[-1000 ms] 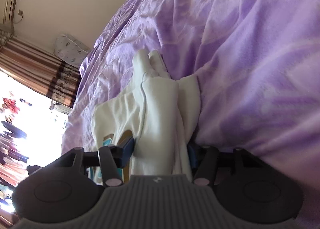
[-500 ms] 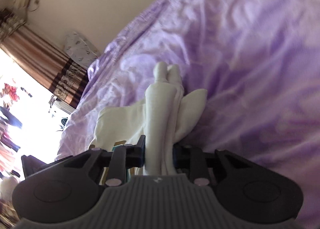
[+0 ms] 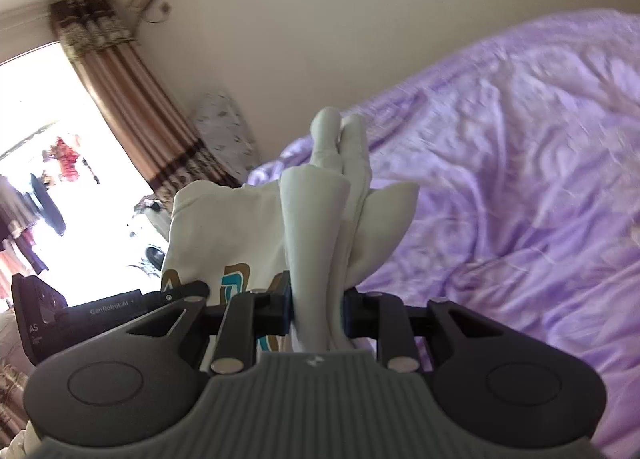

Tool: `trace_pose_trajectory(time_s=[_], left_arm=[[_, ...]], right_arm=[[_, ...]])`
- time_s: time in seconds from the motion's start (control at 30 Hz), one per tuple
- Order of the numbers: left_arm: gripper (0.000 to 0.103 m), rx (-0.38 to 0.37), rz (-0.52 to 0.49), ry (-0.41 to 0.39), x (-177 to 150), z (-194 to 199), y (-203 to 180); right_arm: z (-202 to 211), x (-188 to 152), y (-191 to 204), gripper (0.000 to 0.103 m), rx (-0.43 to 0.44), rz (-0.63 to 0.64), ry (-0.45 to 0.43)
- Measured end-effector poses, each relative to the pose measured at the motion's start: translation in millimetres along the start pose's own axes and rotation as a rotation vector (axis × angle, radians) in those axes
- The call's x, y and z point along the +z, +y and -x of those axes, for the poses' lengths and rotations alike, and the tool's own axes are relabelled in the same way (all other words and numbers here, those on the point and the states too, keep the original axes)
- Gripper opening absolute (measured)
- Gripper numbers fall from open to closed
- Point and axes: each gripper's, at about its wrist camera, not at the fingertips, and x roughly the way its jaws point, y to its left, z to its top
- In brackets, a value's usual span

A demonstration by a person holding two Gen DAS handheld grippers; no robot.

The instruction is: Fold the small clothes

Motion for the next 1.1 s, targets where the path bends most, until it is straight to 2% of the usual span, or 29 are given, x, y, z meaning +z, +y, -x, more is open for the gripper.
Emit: trace_pose_trajectory(time_s=[0.2,0.37,0.67,1.03,1.1], left_arm=[[0.021,0.065,-0.017,-0.044,7,64,14],[0.021,0.095,0.014,-0.038,-4,79,36],[0.021,0.075,0.091,0.082,-29,38,78],[0.023,0.13,0.25,0.209,-63,-42,146],[0.026,0.113,0.274,0.215,-68,-49,158]], right_arm=[[9,-20,53,0.018,0.078,-0.002,0.031],[1,-49,73,0.018,0.094,-0.021,0.091],[-34,-70,41,0.019,0.025,-0.091,0.174],[-122,-91,-29,0.019,-0.028,-0.179,0.296],[-134,-96,-42,0.019,-0.028,-0.206,0.323]])
